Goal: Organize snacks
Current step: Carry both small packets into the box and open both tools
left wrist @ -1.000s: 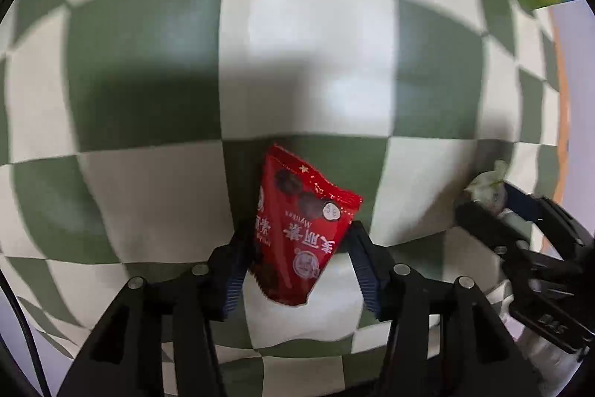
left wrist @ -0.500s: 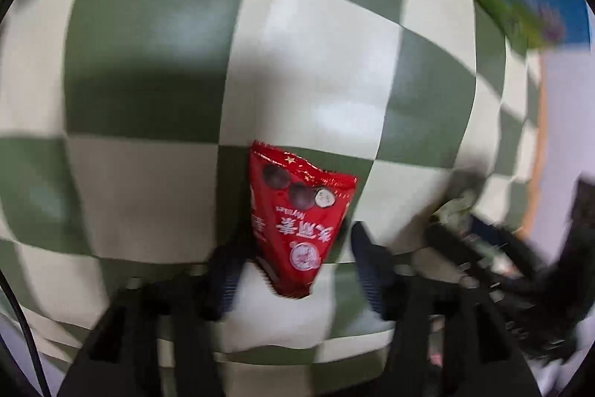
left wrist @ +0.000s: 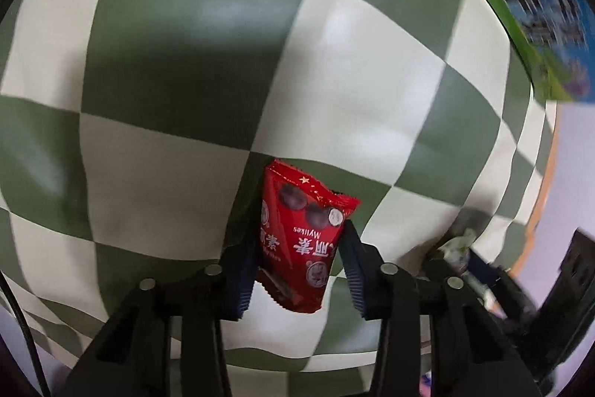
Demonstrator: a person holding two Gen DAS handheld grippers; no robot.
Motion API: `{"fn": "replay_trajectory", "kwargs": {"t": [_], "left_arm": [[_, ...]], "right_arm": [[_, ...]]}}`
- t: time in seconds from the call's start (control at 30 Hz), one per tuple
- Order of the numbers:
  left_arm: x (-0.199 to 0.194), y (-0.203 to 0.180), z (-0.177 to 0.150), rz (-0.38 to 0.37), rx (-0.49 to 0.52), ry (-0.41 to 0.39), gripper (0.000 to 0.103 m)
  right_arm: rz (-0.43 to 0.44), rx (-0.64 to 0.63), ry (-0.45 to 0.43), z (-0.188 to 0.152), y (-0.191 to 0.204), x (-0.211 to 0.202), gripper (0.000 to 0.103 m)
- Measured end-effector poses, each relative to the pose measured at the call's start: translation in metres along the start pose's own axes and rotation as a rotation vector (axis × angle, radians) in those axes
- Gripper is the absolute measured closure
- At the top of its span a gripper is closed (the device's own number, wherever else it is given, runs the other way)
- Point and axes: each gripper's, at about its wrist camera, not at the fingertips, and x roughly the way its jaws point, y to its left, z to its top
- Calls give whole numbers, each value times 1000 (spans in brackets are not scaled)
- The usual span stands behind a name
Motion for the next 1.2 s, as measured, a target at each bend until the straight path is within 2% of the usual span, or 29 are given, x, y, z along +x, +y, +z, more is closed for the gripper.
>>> {"fn": "replay_trajectory", "kwargs": {"t": [0.13, 0.23, 0.37, 0.43, 0.53, 0.57, 0.6, 0.7, 0.8, 0.83, 0.93, 1.07, 1.1, 1.13, 1.17, 1.2], "left_arm": [[-7, -7, -8, 43, 74, -34, 67], [-24, -20, -11, 42, 127, -81, 68], [-61, -37, -15, -1, 186, -155, 68], [-94, -54, -14, -31, 218, -207, 68], [-149, -82, 6, -81, 258, -275, 68], [-177, -100, 28, -94, 268, -306, 68], [-191, -108, 31, -100, 286, -332, 68], [-227, -133, 62, -68, 331, -410, 68], [-234, -147, 103, -3, 342, -429, 68], [-219, -158, 115, 19, 336, -424, 68], [-203, -165, 154, 84, 313, -384, 68], [-186, -161, 184, 131, 276, -340, 67], [-182, -160, 187, 143, 270, -333, 64], [-177, -158, 192, 162, 262, -316, 50], [-175, -158, 195, 168, 258, -304, 30], [-172, -157, 199, 168, 246, -296, 21]], "right_arm": [[4, -5, -13, -2, 3, -4, 38], [13, -12, -30, -1, 5, -11, 38], [44, -20, -79, 4, 8, -37, 38], [69, -23, -123, 10, 11, -61, 38], [113, -24, -212, 28, 14, -107, 38], [121, -28, -244, 34, 16, -123, 38], [129, -36, -288, 45, 17, -143, 38], [143, -51, -372, 73, 22, -183, 38], [84, -70, -445, 113, 21, -206, 38], [68, -70, -449, 123, 21, -207, 38], [7, -44, -432, 163, 7, -198, 38], [-63, 1, -365, 198, -15, -176, 34], [-72, 14, -336, 204, -20, -169, 29], [-78, 26, -315, 208, -24, -164, 18], [-81, 47, -306, 209, -29, -159, 9], [-85, 50, -299, 212, -30, -157, 7]]}}
